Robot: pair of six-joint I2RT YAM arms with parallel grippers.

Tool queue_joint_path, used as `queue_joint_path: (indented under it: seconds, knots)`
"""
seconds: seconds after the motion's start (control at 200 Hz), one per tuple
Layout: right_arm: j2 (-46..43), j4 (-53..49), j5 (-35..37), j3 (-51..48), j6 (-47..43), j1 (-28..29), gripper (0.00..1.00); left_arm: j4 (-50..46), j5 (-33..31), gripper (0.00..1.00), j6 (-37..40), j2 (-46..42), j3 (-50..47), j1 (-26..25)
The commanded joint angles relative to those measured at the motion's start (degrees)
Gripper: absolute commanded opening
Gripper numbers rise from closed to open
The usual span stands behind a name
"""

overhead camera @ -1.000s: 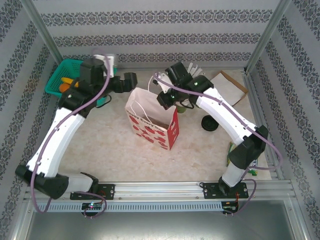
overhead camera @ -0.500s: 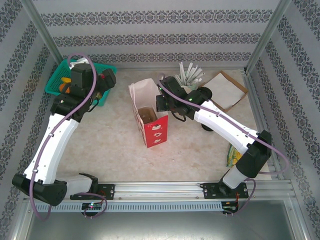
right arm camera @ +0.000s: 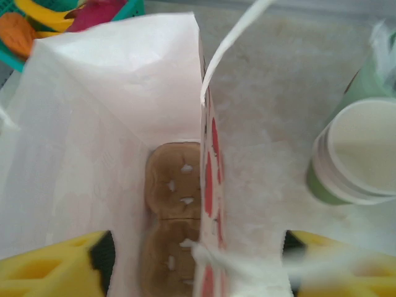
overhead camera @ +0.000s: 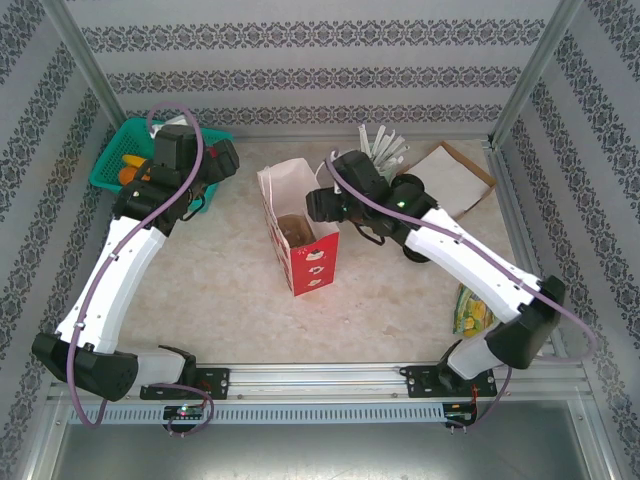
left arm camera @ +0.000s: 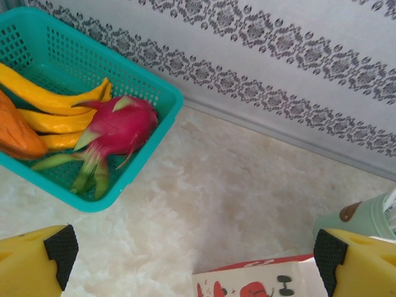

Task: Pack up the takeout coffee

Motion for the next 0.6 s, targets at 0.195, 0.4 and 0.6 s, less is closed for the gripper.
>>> queue_joint_path:
  seconds: [0.195,0.4,0.6]
  knots:
    - [-14.7,6.1,2.7,-12.8,-5.7,-14.3,0.98,4.9,-6.1,1.00,-4.2,-2.7,-8.2,0.5]
    - [-12.9,16.1,-10.3,-23.8,-10.7,-31.5,0.98,9.2,-9.0,1.00,-7.7,-5.8,-13.5,0.6]
    - [-3.2,19.4,-18.4,-23.6,-19.1,-39.8,0.98,5.2,-7.1,1.00,-3.9,-4.6,-11.9,0.5]
